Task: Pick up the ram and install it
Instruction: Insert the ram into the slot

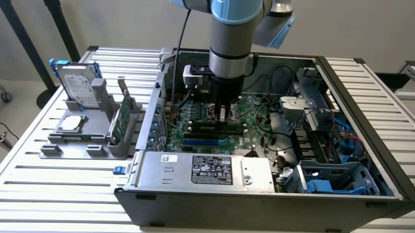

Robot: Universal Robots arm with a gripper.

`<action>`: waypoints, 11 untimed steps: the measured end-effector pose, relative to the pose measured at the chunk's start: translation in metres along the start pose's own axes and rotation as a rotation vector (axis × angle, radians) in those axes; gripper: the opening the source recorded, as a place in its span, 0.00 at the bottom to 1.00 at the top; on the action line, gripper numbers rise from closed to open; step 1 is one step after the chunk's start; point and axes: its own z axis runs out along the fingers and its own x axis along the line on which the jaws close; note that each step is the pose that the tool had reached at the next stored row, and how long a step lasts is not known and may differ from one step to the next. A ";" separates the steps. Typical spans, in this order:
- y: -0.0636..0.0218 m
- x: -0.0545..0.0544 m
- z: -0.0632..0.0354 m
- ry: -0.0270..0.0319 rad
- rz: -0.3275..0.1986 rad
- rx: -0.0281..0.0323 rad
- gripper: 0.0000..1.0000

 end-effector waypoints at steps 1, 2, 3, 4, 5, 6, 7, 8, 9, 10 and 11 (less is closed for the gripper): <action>0.0000 0.000 -0.0004 0.0000 0.000 0.0000 0.15; -0.0001 0.000 -0.0014 -0.0003 0.000 0.0001 0.22; 0.0000 0.000 -0.0030 0.0000 0.000 -0.0001 0.22; 0.0000 0.000 -0.0046 0.0000 0.000 -0.0001 0.22; 0.0000 0.000 -0.0068 0.0000 0.000 -0.0001 0.22; 0.0000 0.000 -0.0088 -0.0001 0.000 0.0000 0.22; 0.0000 0.000 -0.0110 0.0000 0.000 0.0000 0.22; 0.0001 0.000 -0.0133 0.0001 0.000 -0.0001 0.22; 0.0004 0.000 -0.0153 0.0001 0.000 -0.0001 0.22; 0.0007 0.000 -0.0169 0.0000 0.000 -0.0001 0.22; 0.0011 0.000 -0.0183 -0.0001 0.000 0.0000 0.22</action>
